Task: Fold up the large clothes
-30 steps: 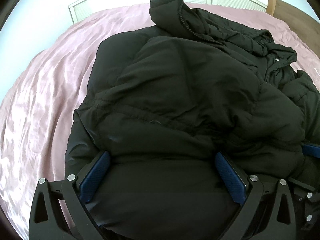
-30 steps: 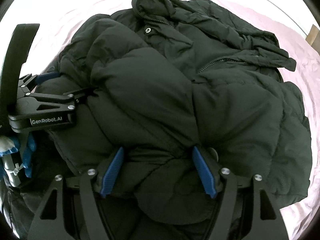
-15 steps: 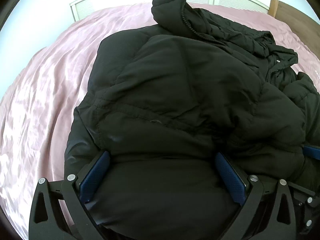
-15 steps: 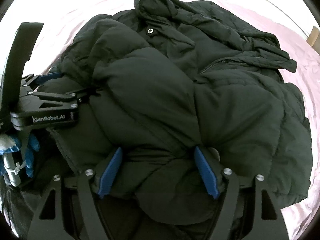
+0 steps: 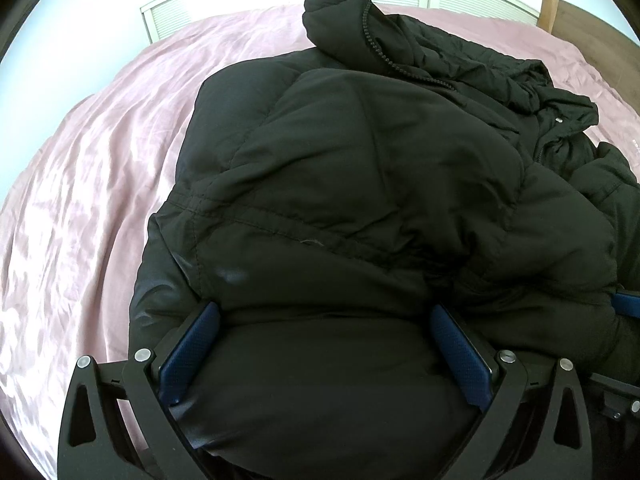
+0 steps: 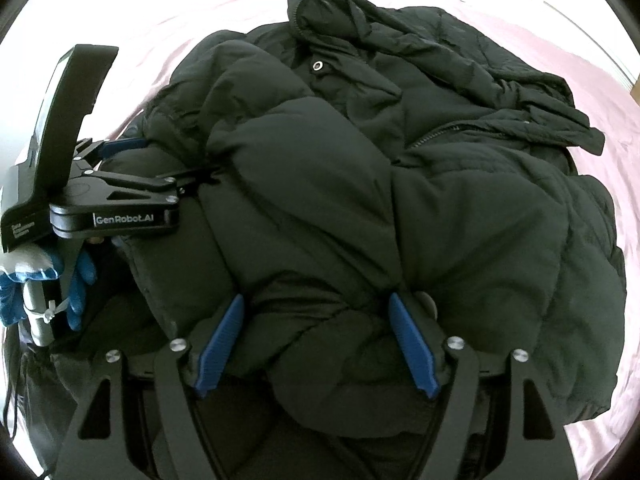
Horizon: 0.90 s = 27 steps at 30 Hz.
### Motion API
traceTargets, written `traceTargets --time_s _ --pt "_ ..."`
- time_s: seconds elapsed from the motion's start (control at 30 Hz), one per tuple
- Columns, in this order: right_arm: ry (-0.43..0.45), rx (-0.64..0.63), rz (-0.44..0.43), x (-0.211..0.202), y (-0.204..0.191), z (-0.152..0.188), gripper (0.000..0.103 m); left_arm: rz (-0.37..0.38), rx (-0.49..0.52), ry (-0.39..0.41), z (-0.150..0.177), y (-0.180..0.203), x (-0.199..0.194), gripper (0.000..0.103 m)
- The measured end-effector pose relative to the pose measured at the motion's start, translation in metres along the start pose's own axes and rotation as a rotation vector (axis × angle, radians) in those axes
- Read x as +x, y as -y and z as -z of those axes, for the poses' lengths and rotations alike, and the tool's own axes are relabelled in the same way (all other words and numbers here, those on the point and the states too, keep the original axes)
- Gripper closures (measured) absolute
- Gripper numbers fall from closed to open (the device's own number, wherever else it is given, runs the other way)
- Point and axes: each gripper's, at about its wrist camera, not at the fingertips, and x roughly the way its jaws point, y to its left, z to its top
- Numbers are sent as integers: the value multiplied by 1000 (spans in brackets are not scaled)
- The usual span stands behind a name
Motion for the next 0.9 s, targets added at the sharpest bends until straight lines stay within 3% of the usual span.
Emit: traceTargets --time_s 0.9 --pt "-38 31 -85 -13 15 0 29 13 -9 -14 -2 -3 -4 1"
